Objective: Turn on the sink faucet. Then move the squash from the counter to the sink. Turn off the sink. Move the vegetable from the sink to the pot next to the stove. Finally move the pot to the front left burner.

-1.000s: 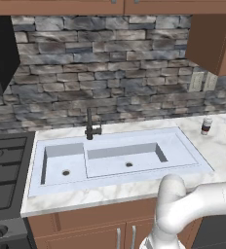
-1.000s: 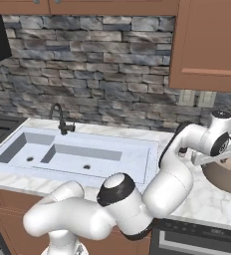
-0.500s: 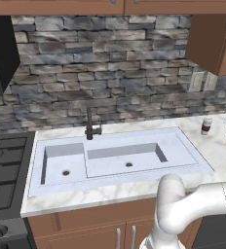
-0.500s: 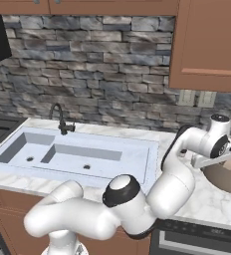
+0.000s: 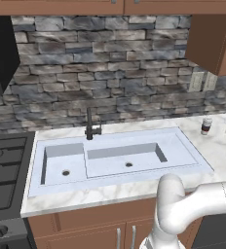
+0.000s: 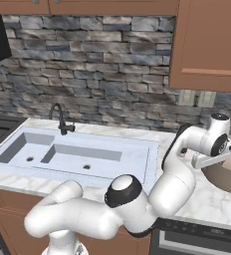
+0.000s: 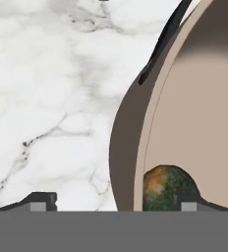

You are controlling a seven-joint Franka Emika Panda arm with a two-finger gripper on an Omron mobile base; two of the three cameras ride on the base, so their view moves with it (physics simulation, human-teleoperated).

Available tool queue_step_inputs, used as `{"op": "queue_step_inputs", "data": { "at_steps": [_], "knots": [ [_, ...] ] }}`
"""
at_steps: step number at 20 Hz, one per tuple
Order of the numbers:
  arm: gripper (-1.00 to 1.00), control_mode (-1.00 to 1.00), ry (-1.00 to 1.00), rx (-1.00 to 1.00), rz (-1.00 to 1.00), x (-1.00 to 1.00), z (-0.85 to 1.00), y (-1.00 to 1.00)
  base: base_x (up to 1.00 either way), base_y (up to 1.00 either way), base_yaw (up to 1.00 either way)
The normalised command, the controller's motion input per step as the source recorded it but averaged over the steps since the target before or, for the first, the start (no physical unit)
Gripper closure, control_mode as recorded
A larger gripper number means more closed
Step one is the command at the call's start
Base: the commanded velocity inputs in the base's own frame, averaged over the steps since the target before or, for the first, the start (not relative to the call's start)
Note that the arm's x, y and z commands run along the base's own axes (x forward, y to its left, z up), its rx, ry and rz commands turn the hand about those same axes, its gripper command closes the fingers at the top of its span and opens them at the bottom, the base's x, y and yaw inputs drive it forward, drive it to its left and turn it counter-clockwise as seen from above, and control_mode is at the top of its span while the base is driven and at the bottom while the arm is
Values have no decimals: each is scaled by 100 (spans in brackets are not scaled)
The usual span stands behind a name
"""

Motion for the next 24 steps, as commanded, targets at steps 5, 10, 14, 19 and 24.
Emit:
{"op": "queue_step_inputs", "data": {
  "at_steps": [5,10,14,19,24],
  "knots": [
    [100,-100,0,0,2,-24,-18,4,0,0,0],
    [100,-100,0,0,0,-49,0,51,0,0,0],
    [100,-100,-3,0,0,-59,2,65,0,0,0],
    [100,-100,-5,0,0,-60,4,65,0,0,0],
    [100,-100,-13,-1,0,-63,23,68,0,0,0]
  ]
}}
